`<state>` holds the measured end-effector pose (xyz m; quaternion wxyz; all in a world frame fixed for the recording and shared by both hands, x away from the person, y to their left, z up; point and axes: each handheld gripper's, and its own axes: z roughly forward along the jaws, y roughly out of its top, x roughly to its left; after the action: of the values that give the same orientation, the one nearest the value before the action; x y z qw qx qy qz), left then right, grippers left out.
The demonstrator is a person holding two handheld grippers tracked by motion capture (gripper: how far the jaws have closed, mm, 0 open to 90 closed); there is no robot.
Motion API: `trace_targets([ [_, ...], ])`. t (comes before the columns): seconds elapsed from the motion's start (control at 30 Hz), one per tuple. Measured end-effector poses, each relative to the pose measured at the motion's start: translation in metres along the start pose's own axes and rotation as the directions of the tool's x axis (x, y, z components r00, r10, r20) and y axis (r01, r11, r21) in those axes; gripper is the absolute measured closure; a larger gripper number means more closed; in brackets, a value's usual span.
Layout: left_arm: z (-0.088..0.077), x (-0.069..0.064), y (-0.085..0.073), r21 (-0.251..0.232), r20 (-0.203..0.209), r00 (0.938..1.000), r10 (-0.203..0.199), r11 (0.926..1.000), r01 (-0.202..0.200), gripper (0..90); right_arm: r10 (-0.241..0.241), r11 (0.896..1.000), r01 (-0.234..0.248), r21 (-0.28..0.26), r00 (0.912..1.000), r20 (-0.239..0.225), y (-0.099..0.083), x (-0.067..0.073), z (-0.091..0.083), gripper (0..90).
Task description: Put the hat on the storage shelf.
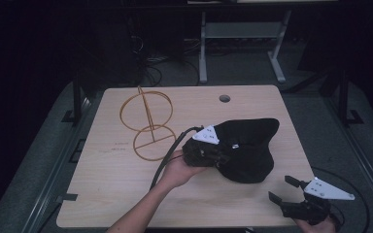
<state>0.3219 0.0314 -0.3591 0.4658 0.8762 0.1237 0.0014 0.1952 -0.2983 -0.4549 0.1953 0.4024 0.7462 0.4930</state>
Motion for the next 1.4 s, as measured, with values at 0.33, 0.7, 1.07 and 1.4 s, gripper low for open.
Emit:
trace_targets([
  [0.33,-0.006,0.003,0.005,-0.067,0.031,0.9976,-0.062,0.9956,0.064,85.6,0.0,0.999,-0.001,-0.041,0.9997,-0.025,0.016,0.005,0.014,14.3],
  [0.7,-0.012,-0.002,0.014,-0.124,0.095,0.9937,-0.059,0.9898,0.07,85.7,0.023,0.997,-0.026,-0.07,0.999,-0.038,0.025,0.004,0.022,15.1],
  [1.07,-0.003,-0.011,0.024,-0.133,0.152,0.9876,-0.039,0.9893,0.06,86.2,0.014,0.996,-0.022,-0.086,0.9955,-0.094,0.023,0.004,0.033,42.6],
  [1.4,-0.003,-0.013,0.023,-0.126,0.155,0.9872,-0.038,0.9904,0.058,86.2,-0.038,0.996,0.032,-0.08,0.9967,-0.072,0.024,0.01,0.044,82.2],
])
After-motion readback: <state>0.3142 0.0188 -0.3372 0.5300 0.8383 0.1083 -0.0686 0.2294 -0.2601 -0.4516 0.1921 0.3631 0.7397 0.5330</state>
